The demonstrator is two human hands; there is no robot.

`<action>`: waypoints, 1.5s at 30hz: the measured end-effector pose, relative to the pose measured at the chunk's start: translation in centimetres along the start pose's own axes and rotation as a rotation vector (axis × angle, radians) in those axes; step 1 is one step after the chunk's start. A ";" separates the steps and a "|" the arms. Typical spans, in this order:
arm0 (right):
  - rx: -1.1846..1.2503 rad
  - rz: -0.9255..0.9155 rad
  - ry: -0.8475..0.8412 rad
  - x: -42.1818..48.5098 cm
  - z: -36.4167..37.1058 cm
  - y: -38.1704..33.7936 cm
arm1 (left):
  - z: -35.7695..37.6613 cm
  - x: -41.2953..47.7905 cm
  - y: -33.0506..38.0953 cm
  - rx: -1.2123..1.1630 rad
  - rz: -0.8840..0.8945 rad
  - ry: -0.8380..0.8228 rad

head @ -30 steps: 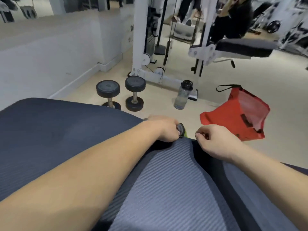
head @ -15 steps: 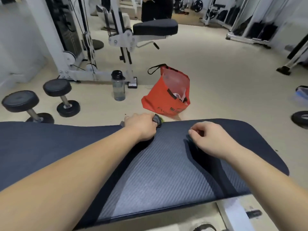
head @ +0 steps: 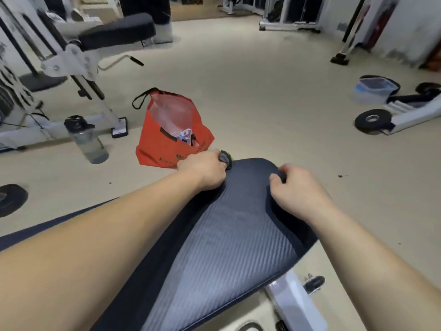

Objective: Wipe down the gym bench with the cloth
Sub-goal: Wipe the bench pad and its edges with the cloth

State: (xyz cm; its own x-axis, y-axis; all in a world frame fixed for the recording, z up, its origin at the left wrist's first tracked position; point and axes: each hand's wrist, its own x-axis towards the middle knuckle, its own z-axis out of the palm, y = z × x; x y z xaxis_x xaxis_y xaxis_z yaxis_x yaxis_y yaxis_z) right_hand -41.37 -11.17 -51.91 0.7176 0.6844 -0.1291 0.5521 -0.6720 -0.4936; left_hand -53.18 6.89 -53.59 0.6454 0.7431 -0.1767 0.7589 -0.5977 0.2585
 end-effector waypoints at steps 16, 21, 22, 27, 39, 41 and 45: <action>0.426 0.122 0.217 -0.2 -4.9 5.7 | 4.3 -4.3 16.8 0.373 0.675 -0.214; 0.464 0.185 0.050 -1.4 -5.1 6.6 | 4.5 -9.5 15.4 0.319 0.900 -0.118; 0.437 0.173 0.040 -1.8 -5.3 6.4 | 5.1 -10.9 15.0 0.373 0.958 -0.086; 0.059 -0.047 0.049 -4.9 -5.3 3.2 | 7.0 -16.9 9.5 0.450 1.098 0.133; -0.343 -0.572 -0.609 -17.8 1.9 -12.4 | 5.7 -32.2 -9.8 0.610 0.891 0.263; -0.392 -0.688 -0.579 -20.0 4.2 -15.0 | 5.4 -34.7 -12.9 0.614 0.821 0.257; -0.460 -0.864 -0.576 -23.9 7.9 -20.2 | 4.8 -39.2 -18.7 0.618 0.678 0.278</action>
State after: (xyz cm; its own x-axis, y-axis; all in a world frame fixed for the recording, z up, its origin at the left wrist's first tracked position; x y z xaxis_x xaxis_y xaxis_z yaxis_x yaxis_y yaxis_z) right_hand -72.99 -11.70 -45.71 -0.2152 0.9179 -0.3334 0.9564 0.1290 -0.2620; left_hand -92.28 -12.52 -56.05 0.9809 0.1777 0.0790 0.1940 -0.9210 -0.3378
